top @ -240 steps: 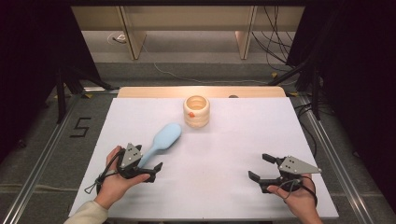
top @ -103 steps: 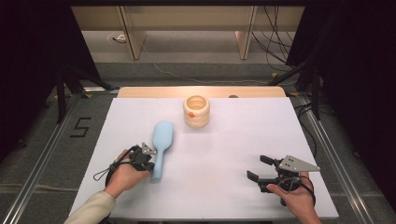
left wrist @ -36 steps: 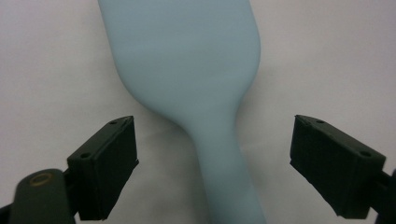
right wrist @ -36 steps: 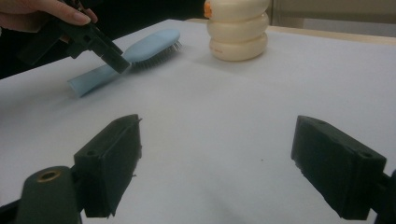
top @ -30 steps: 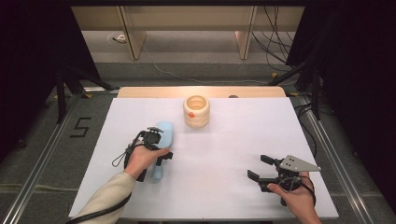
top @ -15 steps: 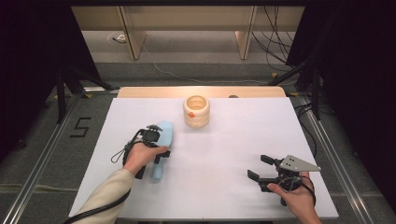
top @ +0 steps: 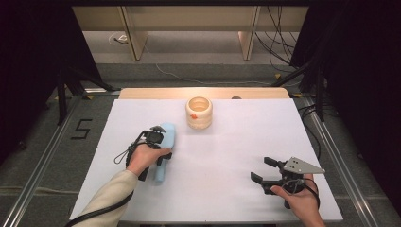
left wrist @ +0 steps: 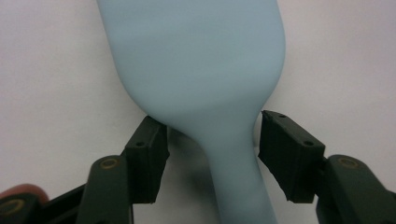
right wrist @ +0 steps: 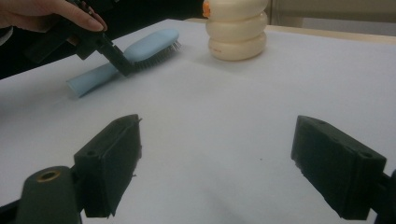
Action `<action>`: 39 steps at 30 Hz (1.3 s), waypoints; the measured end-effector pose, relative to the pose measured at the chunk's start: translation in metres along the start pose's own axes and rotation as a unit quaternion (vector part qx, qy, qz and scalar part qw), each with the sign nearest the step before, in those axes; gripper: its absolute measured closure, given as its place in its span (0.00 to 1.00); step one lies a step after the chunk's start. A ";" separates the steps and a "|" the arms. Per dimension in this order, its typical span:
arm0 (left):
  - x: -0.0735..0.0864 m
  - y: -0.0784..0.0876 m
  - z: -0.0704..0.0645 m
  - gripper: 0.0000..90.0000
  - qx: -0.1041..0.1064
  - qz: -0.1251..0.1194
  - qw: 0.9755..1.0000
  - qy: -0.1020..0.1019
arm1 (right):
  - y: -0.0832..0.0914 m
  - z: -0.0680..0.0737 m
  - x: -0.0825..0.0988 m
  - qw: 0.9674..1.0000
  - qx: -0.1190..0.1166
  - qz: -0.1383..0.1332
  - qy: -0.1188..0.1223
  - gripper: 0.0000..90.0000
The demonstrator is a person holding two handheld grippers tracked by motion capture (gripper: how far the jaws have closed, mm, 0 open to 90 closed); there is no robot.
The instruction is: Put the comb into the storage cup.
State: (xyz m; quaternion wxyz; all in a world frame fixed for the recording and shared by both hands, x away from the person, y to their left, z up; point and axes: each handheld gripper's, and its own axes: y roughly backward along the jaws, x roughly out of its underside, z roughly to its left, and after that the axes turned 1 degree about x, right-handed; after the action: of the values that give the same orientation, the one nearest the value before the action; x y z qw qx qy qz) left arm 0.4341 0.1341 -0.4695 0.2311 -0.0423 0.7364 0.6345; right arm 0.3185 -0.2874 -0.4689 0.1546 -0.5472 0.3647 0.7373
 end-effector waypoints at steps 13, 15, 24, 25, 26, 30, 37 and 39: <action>0.000 0.000 0.001 0.60 0.005 0.011 1.000 0.002 | 0.000 0.000 0.000 1.000 0.001 0.002 0.000 0.19; -0.001 0.000 0.001 0.61 0.005 0.012 1.000 0.003 | 0.000 0.000 0.000 1.000 0.001 0.002 0.000 0.19; -0.002 0.001 0.003 0.68 0.004 0.020 1.000 0.005 | 0.000 0.000 0.000 1.000 0.002 0.001 -0.002 0.19; -0.002 0.001 0.004 0.70 0.004 0.020 1.000 0.004 | 0.000 0.000 0.000 1.000 0.003 0.001 -0.002 0.19; -0.002 0.001 0.004 0.71 0.004 0.020 1.000 0.002 | 0.000 0.000 0.000 1.000 0.003 0.001 -0.002 0.19; -0.002 0.001 0.005 0.72 0.004 0.020 1.000 -0.002 | 0.000 0.000 0.000 1.000 0.003 0.001 -0.002 0.19; 0.000 0.001 0.005 0.75 0.000 0.015 1.000 -0.017 | 0.001 0.000 0.000 1.000 0.003 0.001 -0.002 0.19; 0.001 0.001 0.005 0.76 0.002 0.010 1.000 -0.024 | 0.001 0.000 0.000 1.000 0.003 0.001 -0.003 0.19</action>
State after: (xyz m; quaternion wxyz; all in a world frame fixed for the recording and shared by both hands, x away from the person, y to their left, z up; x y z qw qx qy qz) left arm 0.4343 0.1389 -0.4691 0.2422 -0.0193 0.7323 0.6362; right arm 0.3180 -0.2882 -0.4683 0.1565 -0.5442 0.3672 0.7379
